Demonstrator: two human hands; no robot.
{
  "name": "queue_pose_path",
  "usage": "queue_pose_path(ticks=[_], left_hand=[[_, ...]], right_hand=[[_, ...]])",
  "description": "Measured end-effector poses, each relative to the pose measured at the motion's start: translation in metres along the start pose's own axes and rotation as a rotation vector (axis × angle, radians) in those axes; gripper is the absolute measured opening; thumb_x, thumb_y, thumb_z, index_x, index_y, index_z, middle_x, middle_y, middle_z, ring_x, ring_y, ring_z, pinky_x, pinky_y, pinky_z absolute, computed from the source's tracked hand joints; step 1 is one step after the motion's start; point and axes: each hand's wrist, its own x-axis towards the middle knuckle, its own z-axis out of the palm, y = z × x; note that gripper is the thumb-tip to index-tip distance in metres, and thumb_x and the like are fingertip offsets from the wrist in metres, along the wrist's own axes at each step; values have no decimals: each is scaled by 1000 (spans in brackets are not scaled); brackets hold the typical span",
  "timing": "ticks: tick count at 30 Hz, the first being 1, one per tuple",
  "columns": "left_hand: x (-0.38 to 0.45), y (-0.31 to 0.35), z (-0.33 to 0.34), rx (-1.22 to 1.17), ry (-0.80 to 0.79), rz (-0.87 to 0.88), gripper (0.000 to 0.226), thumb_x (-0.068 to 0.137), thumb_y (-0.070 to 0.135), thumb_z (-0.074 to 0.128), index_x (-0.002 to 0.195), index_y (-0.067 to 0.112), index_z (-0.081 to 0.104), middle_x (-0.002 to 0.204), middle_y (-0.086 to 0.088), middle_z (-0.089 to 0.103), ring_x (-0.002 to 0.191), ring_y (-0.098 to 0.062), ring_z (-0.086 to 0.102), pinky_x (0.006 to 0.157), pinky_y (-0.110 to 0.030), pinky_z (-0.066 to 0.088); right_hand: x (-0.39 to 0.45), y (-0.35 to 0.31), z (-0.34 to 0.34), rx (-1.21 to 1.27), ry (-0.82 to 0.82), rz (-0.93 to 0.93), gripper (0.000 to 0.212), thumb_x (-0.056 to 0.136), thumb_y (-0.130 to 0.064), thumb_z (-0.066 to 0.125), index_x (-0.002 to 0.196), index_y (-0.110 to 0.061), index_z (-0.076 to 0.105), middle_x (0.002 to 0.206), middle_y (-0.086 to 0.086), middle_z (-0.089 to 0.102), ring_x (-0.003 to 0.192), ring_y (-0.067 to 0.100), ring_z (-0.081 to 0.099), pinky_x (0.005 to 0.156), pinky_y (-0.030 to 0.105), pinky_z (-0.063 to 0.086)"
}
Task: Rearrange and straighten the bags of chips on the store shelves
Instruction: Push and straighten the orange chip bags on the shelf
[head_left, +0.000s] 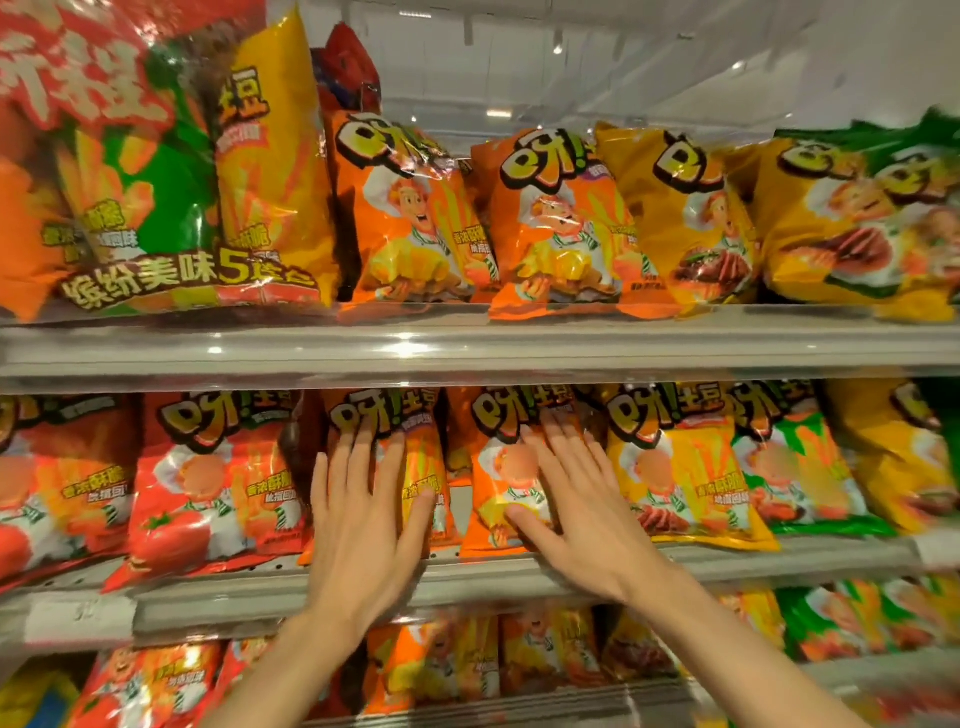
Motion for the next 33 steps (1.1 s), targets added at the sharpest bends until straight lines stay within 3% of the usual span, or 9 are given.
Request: queue_pose_path(ticks=[3,7,9,13,16,21,26,30,33], left_hand=[[-2,35,3,-172,75,67,56,96,45,46,142,14,51,148,-14,42,139,-33,37,117,-44,25],[-4,111,19,-338,98,91,45,93,41,53,134,21,54,135,0,47,124,-20,49,97,-37,45],[-3,156,32,-373,105,90,42,93,40,56,130,22,55,129,4,49,117,-20,53,88,-36,50],[1,249,60,-438,66,157,38,93,41,52,122,19,62,122,2,53,104,-18,60,82,-37,51],[9,306,81,-404,21,197,39,93,41,55,127,21,60,127,2,51,115,-18,55,91,-35,49],[28,362,113,-199,-84,158,63,96,46,54,151,21,37,154,-16,33,144,-31,29,113,-42,34],[37,378,129,-21,-207,95,79,94,63,44,158,27,15,160,-25,17,149,-37,17,117,-43,27],[40,378,131,-11,-259,65,82,93,69,40,156,39,-2,163,-24,8,151,-37,15,118,-40,27],[40,378,129,-63,-281,52,82,92,70,43,155,45,-3,163,-22,10,150,-34,20,115,-40,32]], right_hand=[[-13,16,-20,232,98,37,70,99,-59,39,156,-37,5,164,-10,8,147,-1,-3,117,19,3],[-30,65,-61,286,279,28,49,98,-35,56,143,-26,40,139,-7,41,124,12,48,99,33,45],[-41,99,-81,242,354,9,31,95,-27,60,125,-19,58,121,-4,52,107,16,57,84,40,50],[-68,177,-118,131,410,29,15,94,-24,62,103,-13,66,103,0,59,98,21,58,80,42,49],[-88,233,-141,8,398,66,16,92,-24,64,102,-12,66,104,4,56,99,25,53,81,42,47],[-111,307,-159,-116,311,319,52,91,-45,60,124,-7,52,119,14,50,111,34,47,89,46,45],[-121,344,-139,-20,136,511,102,81,-74,53,148,-2,26,150,26,32,140,39,29,111,46,33],[-120,356,-123,174,80,591,109,76,-82,51,153,-14,14,160,18,17,148,32,14,119,45,23],[-117,354,-120,264,122,606,101,75,-78,56,146,-13,28,150,17,34,140,34,30,113,47,32]])
